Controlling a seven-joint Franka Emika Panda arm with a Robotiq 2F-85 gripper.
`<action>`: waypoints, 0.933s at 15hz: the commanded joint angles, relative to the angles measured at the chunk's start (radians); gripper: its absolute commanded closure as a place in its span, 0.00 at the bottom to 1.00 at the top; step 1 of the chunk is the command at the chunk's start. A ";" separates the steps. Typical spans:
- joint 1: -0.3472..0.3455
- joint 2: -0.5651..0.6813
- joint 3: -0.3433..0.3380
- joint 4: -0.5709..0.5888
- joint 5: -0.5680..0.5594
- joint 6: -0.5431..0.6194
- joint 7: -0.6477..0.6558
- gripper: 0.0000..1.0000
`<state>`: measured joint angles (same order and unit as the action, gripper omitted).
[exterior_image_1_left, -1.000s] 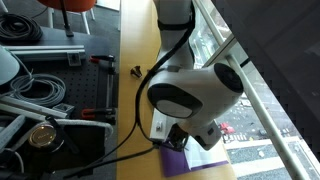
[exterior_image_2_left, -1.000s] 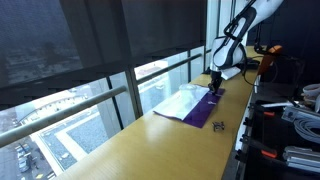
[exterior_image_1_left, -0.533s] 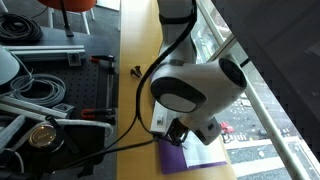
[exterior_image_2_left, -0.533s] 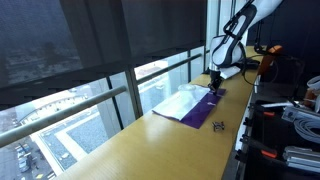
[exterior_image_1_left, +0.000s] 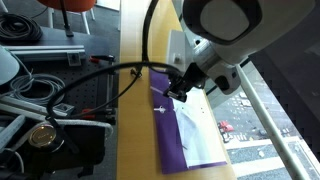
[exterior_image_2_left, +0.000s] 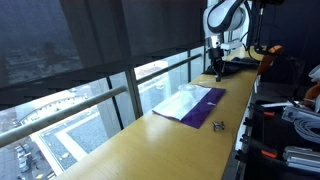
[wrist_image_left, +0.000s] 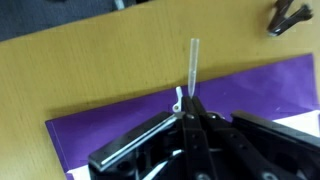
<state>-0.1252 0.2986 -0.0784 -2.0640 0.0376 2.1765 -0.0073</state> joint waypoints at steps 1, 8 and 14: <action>-0.004 -0.132 0.031 0.035 0.099 -0.270 -0.029 1.00; -0.050 -0.073 -0.010 0.173 0.330 -0.550 -0.216 1.00; -0.110 0.065 -0.009 0.301 0.489 -0.659 -0.270 1.00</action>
<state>-0.2169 0.2863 -0.0944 -1.8579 0.4485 1.5934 -0.2674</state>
